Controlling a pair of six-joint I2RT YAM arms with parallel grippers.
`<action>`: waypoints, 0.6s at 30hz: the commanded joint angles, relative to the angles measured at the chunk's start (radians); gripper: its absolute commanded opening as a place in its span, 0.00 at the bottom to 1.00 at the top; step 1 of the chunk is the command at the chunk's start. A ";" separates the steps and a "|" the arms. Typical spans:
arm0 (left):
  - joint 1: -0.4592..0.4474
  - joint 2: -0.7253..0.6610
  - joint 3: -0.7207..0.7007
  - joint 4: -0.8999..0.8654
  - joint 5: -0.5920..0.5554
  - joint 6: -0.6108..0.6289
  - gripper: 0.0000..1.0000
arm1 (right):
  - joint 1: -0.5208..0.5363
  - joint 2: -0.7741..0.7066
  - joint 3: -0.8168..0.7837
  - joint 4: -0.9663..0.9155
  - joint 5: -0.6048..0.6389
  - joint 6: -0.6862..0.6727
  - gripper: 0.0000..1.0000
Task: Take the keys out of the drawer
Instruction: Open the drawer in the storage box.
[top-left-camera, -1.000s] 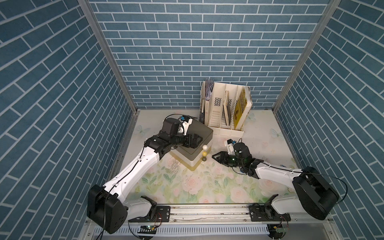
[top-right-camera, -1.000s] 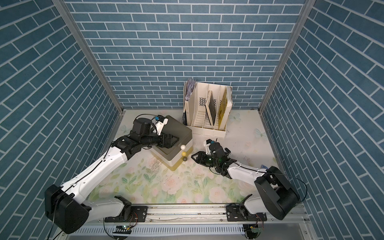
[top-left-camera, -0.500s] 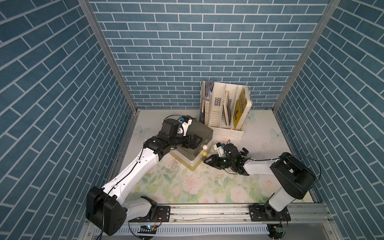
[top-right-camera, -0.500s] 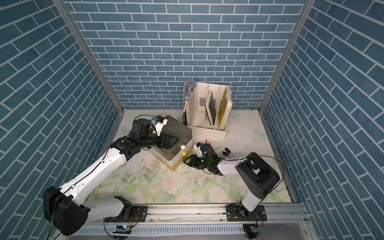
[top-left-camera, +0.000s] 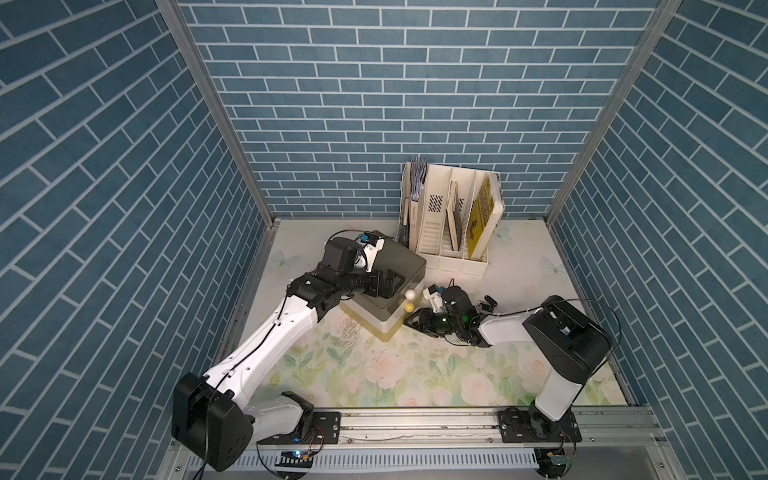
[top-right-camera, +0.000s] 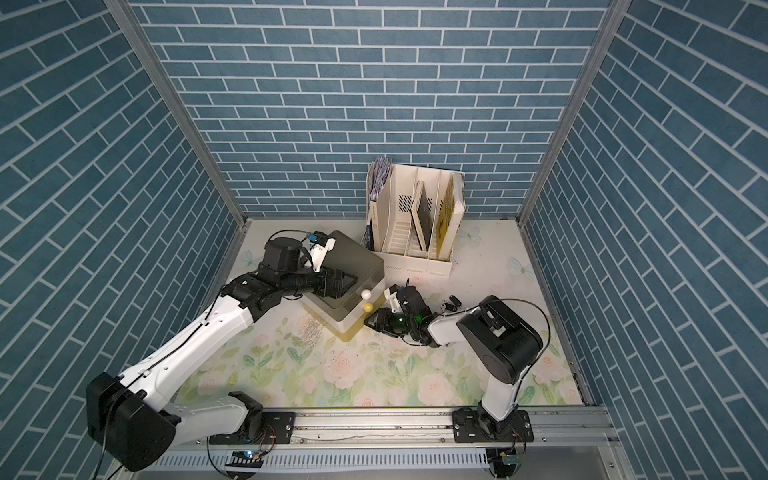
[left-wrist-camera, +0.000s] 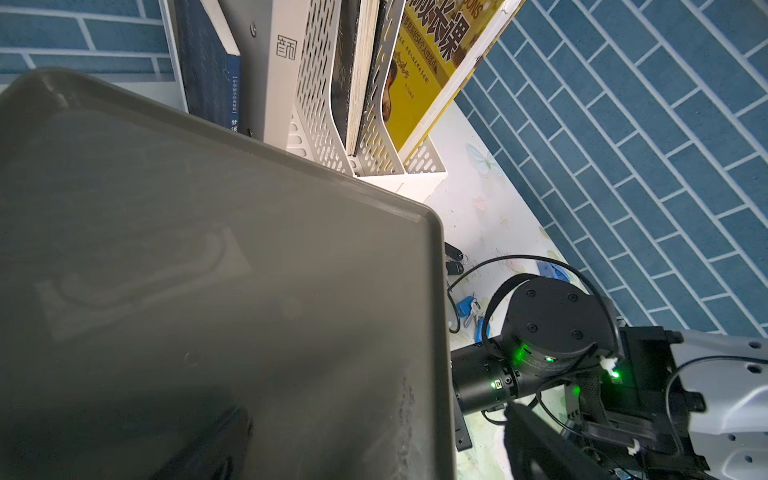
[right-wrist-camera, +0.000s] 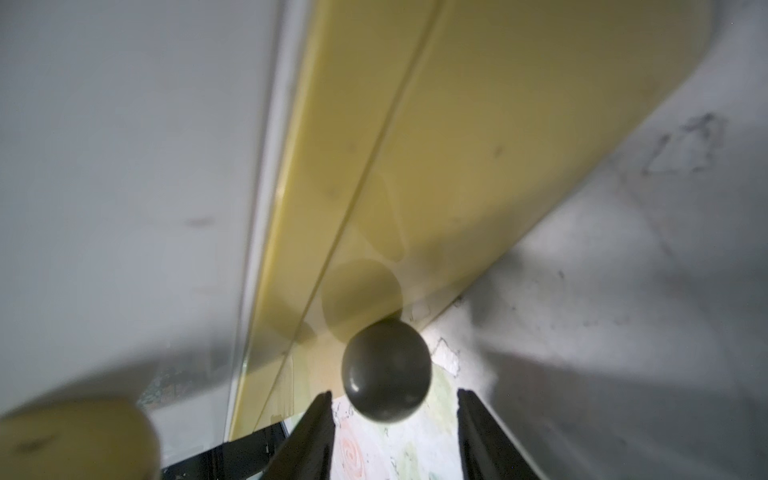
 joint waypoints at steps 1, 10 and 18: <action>0.013 0.027 -0.017 -0.111 0.000 0.004 1.00 | -0.014 0.031 0.023 0.066 -0.010 -0.023 0.51; 0.021 0.032 -0.009 -0.126 0.001 0.016 1.00 | -0.025 0.072 0.027 0.130 -0.025 -0.023 0.50; 0.024 0.038 -0.011 -0.128 0.005 0.018 1.00 | -0.027 0.101 0.005 0.274 -0.037 0.004 0.45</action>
